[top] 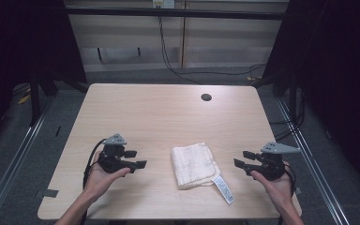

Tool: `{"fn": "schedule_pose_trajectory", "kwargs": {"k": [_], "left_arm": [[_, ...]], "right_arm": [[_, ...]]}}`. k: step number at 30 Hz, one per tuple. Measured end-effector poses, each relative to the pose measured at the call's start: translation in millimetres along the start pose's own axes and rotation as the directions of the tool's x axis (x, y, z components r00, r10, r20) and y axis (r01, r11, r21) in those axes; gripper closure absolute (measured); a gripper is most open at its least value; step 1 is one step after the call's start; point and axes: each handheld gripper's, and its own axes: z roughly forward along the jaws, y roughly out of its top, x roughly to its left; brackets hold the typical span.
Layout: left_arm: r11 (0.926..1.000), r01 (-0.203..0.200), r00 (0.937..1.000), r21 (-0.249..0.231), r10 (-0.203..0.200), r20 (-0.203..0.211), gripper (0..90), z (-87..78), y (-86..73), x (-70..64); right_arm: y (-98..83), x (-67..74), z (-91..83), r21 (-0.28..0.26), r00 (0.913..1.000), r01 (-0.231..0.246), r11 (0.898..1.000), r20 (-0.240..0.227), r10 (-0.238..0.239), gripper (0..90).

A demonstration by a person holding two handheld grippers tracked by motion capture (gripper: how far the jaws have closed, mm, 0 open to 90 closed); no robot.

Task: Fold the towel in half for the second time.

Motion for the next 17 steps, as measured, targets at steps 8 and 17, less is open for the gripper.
{"fn": "schedule_pose_trajectory", "kwargs": {"k": [8,17], "left_arm": [[0.9983,0.058,0.9978,-0.005,-0.058,-0.033,33.3,-23.3,-34.2,10.0],[0.9989,0.024,0.9989,-0.04,-0.025,-0.04,36.1,-26.5,-47.1,5.8]], "right_arm": [[-12.6,-3.6,-4.5,-0.03,0.9993,-0.035,0.999,0.009,0.036,41.0],[-25.8,-12.2,-0.3,-0.037,0.9969,-0.054,0.998,0.056,0.056,39.1]]}}
